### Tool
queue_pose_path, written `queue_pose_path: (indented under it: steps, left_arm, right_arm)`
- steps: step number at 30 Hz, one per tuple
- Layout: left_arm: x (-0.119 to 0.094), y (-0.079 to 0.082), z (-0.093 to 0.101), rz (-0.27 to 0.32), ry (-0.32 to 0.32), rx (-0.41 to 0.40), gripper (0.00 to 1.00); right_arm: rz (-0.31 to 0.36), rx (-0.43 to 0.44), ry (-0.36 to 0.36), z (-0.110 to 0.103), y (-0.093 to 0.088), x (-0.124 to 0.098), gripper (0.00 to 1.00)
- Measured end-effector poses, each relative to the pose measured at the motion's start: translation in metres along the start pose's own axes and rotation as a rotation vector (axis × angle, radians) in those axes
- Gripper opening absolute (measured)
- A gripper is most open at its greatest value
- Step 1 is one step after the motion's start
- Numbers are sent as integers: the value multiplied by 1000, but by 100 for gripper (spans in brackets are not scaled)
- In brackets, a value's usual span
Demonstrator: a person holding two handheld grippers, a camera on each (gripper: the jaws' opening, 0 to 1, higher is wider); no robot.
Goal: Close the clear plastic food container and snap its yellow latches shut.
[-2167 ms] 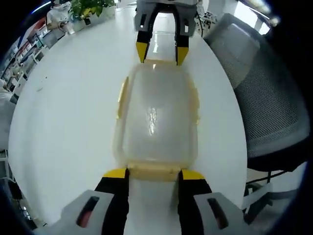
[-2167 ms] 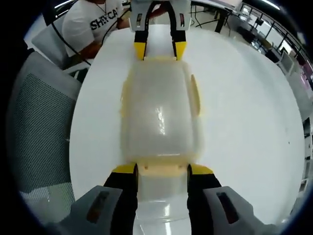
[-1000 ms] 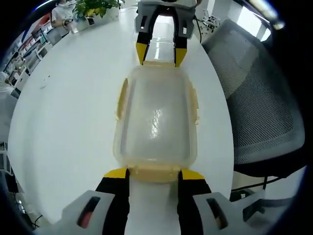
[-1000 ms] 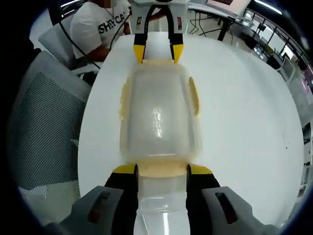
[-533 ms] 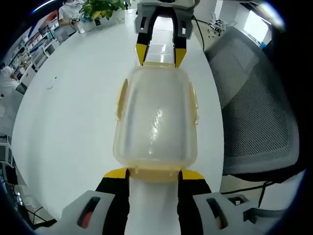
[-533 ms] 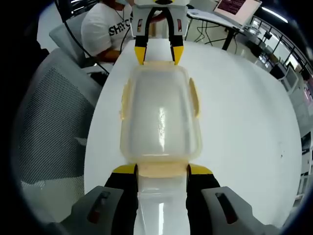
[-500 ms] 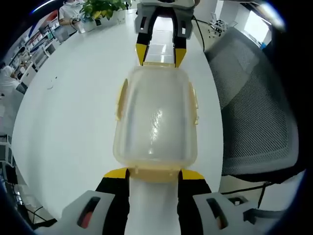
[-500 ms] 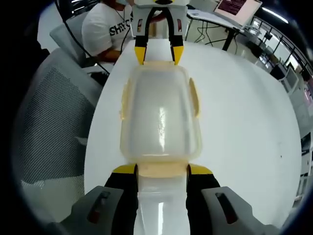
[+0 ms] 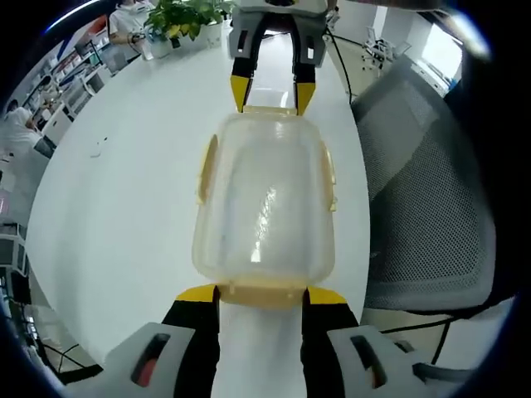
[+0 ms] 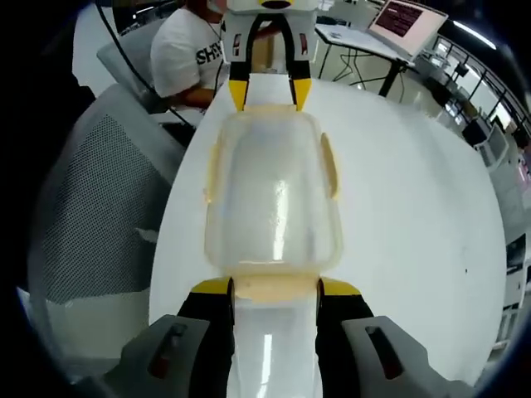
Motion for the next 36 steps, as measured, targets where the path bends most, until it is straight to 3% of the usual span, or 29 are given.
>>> queue_pose_path:
  steps: [12, 36]
  left_arm:
    - [1, 9, 4, 5, -8, -8, 32]
    - [18, 58, 13, 25, -1, -28, 32]
  right_arm:
    - [-6, -8, -6, -3, -8, -7, 34]
    - [-36, -15, -11, -3, -54, -30, 34]
Point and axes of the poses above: the point that each gripper's makers call its tool centre point, and the gripper's own axes: x roughly forward along the fingers, z roughly to its right, y roughly out of its top, the point moved 6 cm from there along -x, roughly backward along the fingers, and after that the axes turned 12 degrees about y, right-handed, at the moved point
